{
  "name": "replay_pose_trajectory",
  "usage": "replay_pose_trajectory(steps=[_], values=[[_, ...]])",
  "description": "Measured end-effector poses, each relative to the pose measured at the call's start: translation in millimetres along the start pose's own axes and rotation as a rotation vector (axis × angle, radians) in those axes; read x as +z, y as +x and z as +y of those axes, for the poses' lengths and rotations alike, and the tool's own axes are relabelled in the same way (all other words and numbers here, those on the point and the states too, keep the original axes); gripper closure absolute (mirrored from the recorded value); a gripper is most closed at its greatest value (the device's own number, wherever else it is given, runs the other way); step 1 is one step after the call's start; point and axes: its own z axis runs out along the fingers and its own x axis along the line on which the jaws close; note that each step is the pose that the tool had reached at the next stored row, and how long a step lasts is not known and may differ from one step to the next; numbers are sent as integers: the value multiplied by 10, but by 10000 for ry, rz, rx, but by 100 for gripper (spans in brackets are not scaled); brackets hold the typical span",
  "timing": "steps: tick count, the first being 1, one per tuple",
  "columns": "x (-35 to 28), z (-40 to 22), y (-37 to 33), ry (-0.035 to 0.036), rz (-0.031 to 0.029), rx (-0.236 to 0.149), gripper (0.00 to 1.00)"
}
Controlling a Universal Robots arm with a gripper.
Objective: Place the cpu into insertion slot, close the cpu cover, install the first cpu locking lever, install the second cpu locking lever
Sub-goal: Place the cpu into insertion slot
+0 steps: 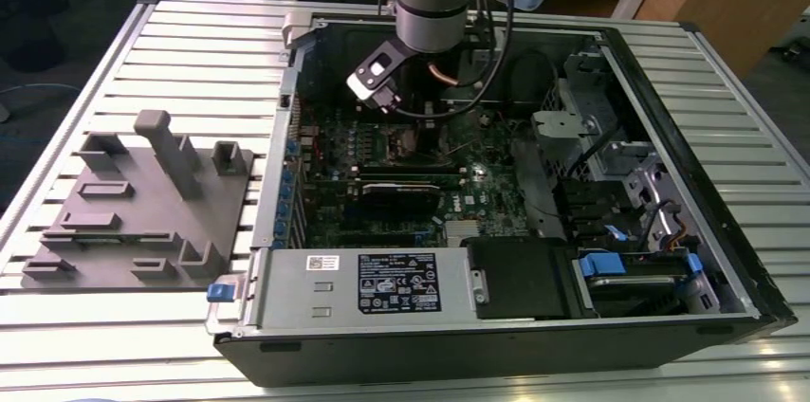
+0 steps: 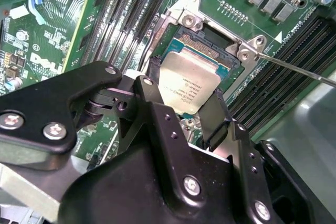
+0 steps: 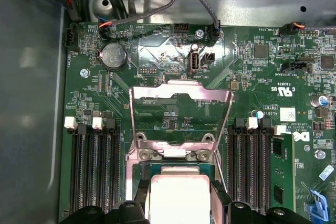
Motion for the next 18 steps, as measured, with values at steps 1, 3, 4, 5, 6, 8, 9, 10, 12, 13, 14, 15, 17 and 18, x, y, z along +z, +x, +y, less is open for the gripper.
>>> replay_pose_trajectory(steps=[1,3,4,5,6,8,9,10,12,13,14,15,17,18], values=[[2,-5,0,0,-1,0,46],[7,-17,1,-1,1,-1,46],[8,-24,1,0,0,-2,46],[10,-30,1,-1,1,-2,46],[13,-36,2,-1,2,-1,46],[23,-45,5,-2,3,-1,46],[27,-49,6,-1,2,-2,46],[30,-52,9,0,1,-2,46],[33,-53,16,0,1,-2,46],[34,-53,19,-1,1,-3,46],[35,-53,21,-1,2,-3,46],[37,-54,24,-2,3,-2,46],[40,-54,24,0,0,-2,46],[43,-54,25,0,1,-2,46]])
